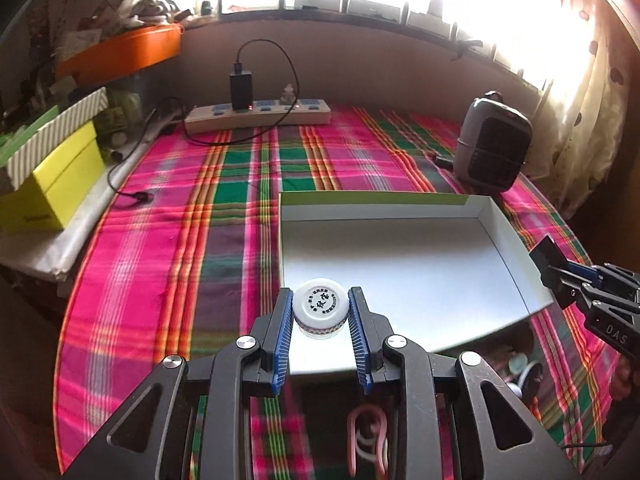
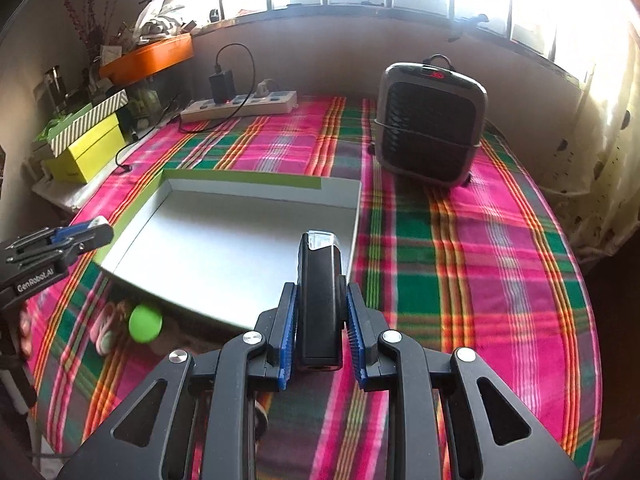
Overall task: Organize objects
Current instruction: 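Carry the white jar with left gripper while right gripper carries the black device into the box, then open left gripper to drop the jar while right gripper releases the device in the box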
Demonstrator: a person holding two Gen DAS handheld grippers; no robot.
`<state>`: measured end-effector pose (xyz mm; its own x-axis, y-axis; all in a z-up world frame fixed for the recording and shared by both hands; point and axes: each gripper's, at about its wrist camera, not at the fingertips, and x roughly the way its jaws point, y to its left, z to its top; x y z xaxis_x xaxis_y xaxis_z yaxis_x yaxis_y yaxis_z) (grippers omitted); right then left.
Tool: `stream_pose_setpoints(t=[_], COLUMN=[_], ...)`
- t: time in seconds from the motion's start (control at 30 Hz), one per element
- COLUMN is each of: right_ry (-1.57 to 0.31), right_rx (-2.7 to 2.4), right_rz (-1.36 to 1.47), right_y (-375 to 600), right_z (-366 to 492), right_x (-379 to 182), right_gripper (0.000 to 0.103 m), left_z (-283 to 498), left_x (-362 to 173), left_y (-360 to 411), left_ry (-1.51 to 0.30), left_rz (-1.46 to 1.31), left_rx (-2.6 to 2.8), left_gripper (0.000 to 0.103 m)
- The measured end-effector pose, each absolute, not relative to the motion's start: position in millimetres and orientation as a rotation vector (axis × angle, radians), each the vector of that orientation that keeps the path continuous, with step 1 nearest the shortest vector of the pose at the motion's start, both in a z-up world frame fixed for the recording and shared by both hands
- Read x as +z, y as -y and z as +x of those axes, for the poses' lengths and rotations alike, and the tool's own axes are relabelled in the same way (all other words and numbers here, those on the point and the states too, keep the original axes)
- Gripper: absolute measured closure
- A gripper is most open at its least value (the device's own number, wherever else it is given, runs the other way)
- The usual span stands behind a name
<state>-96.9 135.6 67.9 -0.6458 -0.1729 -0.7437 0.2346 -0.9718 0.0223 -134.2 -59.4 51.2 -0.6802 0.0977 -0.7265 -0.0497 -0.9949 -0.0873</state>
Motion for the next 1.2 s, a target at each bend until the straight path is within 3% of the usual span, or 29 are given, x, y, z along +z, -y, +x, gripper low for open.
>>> stream_pose_setpoints(t=[0.67,1.2], right_ry=[-0.121,-0.156], right_rx=[-2.604,-2.597], right_rz=[1.279,1.29], right_y=[-117.9,-114.6], right_z=[-169.0,-178.8], right_x=[46.2,37.7], right_gripper=[0.078,0.078], left_z=[-199.4,-211.0], left_x=[30.2,20.6], left_y=[45.5,37.7], left_ry=[0.051,-0.013], left_rz=[-1.301,-1.322], left_rx=[2.724,2.731], left_gripper=[0.078,0.078])
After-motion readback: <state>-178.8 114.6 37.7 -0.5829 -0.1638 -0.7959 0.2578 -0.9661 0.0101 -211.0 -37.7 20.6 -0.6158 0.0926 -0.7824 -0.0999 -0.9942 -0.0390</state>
